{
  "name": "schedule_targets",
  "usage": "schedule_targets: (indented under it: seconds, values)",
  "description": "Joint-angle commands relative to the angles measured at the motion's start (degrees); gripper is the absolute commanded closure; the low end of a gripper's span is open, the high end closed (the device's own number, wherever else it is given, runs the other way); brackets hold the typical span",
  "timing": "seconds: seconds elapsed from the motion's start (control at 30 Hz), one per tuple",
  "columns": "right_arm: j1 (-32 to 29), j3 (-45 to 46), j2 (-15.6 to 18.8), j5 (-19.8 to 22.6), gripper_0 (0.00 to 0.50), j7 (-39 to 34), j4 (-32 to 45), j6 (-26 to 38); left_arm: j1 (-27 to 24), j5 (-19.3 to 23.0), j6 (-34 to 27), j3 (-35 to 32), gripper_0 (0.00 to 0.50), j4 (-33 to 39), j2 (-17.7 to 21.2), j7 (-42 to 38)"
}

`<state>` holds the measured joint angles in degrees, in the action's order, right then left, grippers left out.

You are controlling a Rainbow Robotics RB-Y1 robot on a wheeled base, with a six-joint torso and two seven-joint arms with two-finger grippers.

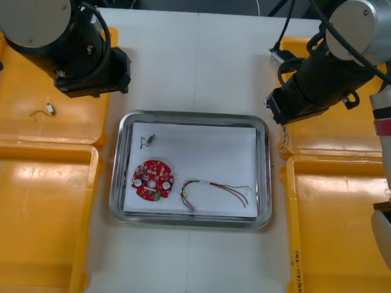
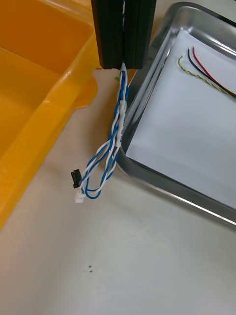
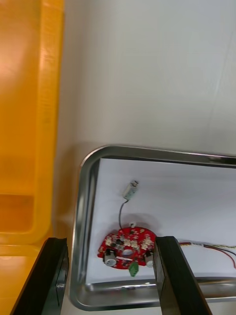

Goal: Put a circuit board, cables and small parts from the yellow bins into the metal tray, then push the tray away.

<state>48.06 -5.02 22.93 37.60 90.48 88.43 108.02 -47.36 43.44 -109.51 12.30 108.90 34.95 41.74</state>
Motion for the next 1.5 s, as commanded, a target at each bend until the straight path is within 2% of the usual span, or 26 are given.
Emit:
schedule_targets:
  seconds: [0.03,0.33,0.53,0.7,1.03,1.27,1.5]
  values:
    - [2.56,-2.8,-0.79,1.16,0.5,5.94,2.63,0.09,-2.39,1.3,-0.49,-3.42,0.0,-0.18,3.81,5.64]
    - [2.83,-9.92,-1.14,2.83,0.5,8.93,5.88,-2.37,-2.65,2.62,-0.49,-4.92,0.0,-4.49,8.47,8.36]
    - [3.27,-12.82,-3.6,3.44,0.5,11.3,6.32,-3.43,-2.74,2.79,-0.49,-6.59,0.0,-8.53,10.4,13.9]
    - [3.27,-14.05,-5.62,1.77,0.5,18.6,6.32,-3.51,-2.74,2.79,-0.49,-7.82,0.0,-12.22,11.89,17.68]
    - [3.09,-20.38,-5.53,-1.13,0.5,29.14,6.32,-7.21,-4.06,1.92,-0.49,-8.34,0.0,-20.13,13.74,19.08]
    - [2.83,-22.93,-5.71,-4.21,0.5,34.5,6.23,-9.58,-4.41,0.6,2.28,-8.34,0.0,-24.79,13.74,18.73]
    - [2.48,-25.21,-5.71,-4.82,0.5,36.88,5.26,-11.42,-4.41,-0.46,5.71,-8.17,0.0,-29.71,13.74,18.21]
